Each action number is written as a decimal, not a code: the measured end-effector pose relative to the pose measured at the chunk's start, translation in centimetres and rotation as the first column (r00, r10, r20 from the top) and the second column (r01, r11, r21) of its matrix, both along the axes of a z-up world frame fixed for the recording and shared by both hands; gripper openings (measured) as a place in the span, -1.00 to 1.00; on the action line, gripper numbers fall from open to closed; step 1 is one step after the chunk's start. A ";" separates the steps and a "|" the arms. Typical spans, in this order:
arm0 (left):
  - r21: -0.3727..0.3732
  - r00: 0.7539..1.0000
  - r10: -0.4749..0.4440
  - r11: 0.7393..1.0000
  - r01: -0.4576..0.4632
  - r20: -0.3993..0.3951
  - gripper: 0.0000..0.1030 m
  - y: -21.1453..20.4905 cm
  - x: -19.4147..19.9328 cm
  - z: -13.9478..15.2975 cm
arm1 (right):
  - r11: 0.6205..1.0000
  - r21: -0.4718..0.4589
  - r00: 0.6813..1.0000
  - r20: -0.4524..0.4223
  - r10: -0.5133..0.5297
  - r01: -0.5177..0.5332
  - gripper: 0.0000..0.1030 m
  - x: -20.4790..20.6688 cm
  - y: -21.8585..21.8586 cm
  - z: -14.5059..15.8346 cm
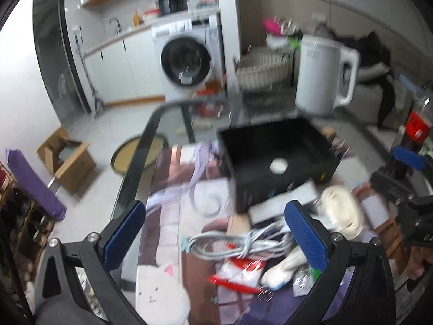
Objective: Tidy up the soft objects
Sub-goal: 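Grasp the coiled white cable with the left tool while the right tool grasps the bagged white rope, then lift the white cable with the left tool while the right tool lifts the rope bag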
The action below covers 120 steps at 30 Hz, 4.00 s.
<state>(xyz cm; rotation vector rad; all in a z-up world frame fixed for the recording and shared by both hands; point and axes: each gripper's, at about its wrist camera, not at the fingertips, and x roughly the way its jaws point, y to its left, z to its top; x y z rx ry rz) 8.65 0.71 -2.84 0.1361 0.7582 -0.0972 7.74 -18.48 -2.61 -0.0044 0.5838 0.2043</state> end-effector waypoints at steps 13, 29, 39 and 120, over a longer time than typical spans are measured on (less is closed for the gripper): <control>0.063 0.946 -0.228 0.967 0.248 -0.231 0.97 -1.3 2.3 -1.9 | 1.000 -0.016 0.995 -0.097 0.010 -0.012 0.99 1.6 0.2 -2.6; 0.111 0.865 -0.373 0.896 0.429 -0.337 0.86 -2.6 2.8 -5.2 | 0.995 -0.043 0.948 -0.308 0.077 -0.095 0.99 4.4 1.4 -6.2; 0.070 0.831 -0.421 0.877 0.475 -0.363 -0.42 -3.5 1.2 -4.8 | 0.984 -0.048 0.913 -0.384 0.139 -0.170 0.51 4.6 2.5 -8.3; -0.026 0.816 -0.124 0.985 0.168 0.565 -0.33 1.6 -8.1 7.4 | 0.956 0.034 0.885 0.388 0.255 -0.291 -0.25 -7.0 0.7 4.3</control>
